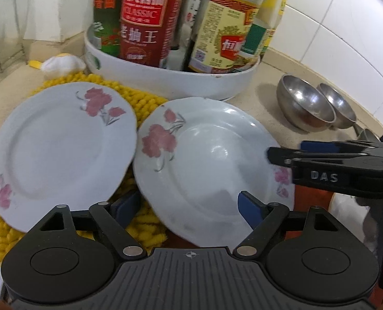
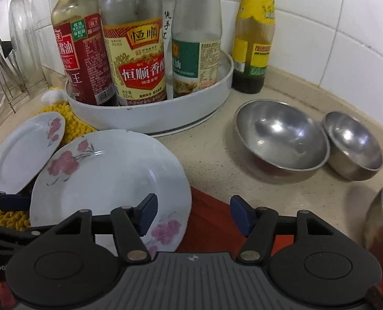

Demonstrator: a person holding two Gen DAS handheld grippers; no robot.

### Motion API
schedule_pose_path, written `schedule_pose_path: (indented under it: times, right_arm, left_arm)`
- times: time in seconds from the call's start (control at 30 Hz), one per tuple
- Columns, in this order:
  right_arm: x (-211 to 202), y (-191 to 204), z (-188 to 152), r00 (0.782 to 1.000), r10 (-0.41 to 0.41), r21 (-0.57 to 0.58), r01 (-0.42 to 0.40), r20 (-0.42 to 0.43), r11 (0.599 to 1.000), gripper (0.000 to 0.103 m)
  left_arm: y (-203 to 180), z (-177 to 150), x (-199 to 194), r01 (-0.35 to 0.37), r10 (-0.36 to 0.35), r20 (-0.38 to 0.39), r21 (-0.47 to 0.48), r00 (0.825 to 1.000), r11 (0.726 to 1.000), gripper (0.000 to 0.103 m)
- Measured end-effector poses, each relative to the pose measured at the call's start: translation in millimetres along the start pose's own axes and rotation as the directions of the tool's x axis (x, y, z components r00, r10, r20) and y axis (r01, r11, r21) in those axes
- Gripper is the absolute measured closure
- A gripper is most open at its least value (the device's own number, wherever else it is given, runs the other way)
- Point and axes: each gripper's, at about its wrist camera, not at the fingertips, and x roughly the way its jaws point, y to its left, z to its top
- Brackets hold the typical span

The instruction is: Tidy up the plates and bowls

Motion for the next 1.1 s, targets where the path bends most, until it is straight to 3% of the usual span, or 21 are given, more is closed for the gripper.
schedule_pose_path:
  times: [0.1, 0.23, 0.5, 0.6, 0.7, 0.77, 0.83, 0.9, 1.1]
  right_arm:
    - [7, 0, 4, 0.997, 0.069, 0.017, -0.068, -0.024, 0.998, 0.052]
    - [21, 0, 6, 0.984, 0.162, 0.045, -0.159, -0.073, 0.986, 0.054]
    - [14, -8, 5, 0.969, 0.210, 0.065, -0.202, -0.132, 0.977, 0.054]
    - [11, -20, 5, 0.955, 0.264, 0.089, -0.253, -0.137, 0.963, 0.054]
    - [11, -24, 10, 0.963, 0.245, 0.075, -0.238, -0.115, 0.968, 0.054]
    - [13, -25, 10, 0.956, 0.270, 0.078, -0.262, -0.113, 0.962, 0.054]
    - [15, -23, 8, 0.947, 0.300, 0.095, -0.290, -0.115, 0.952, 0.051]
    - [17, -18, 4, 0.953, 0.289, 0.070, -0.283, -0.092, 0.957, 0.049]
    - [13, -13, 1, 0.965, 0.250, 0.058, -0.246, -0.077, 0.968, 0.053]
  left_arm:
    - [-4, 2, 4, 0.031, -0.031, -0.002, 0.014, 1.000, 0.999, 0.009]
    - [0, 5, 6, 0.065, -0.065, 0.000, -0.025, 0.998, 0.998, 0.008]
    - [-9, -5, 0, 0.063, -0.061, -0.032, 0.051, 0.998, 0.997, 0.008]
    - [-5, 0, 3, 0.034, -0.033, -0.017, 0.049, 0.999, 0.998, 0.009]
    - [-4, 3, 12, 0.021, -0.021, -0.003, 0.034, 1.000, 0.999, 0.005]
    - [-10, 1, 16, 0.024, -0.025, 0.005, 0.058, 1.000, 0.998, 0.000]
    - [-19, -3, 21, -0.023, 0.021, 0.018, 0.115, 1.000, 0.993, 0.000]
    - [-25, -4, 23, -0.059, 0.056, 0.028, 0.140, 0.998, 0.988, 0.000]
    - [-15, 2, 14, -0.024, 0.024, 0.012, 0.055, 1.000, 0.998, 0.005]
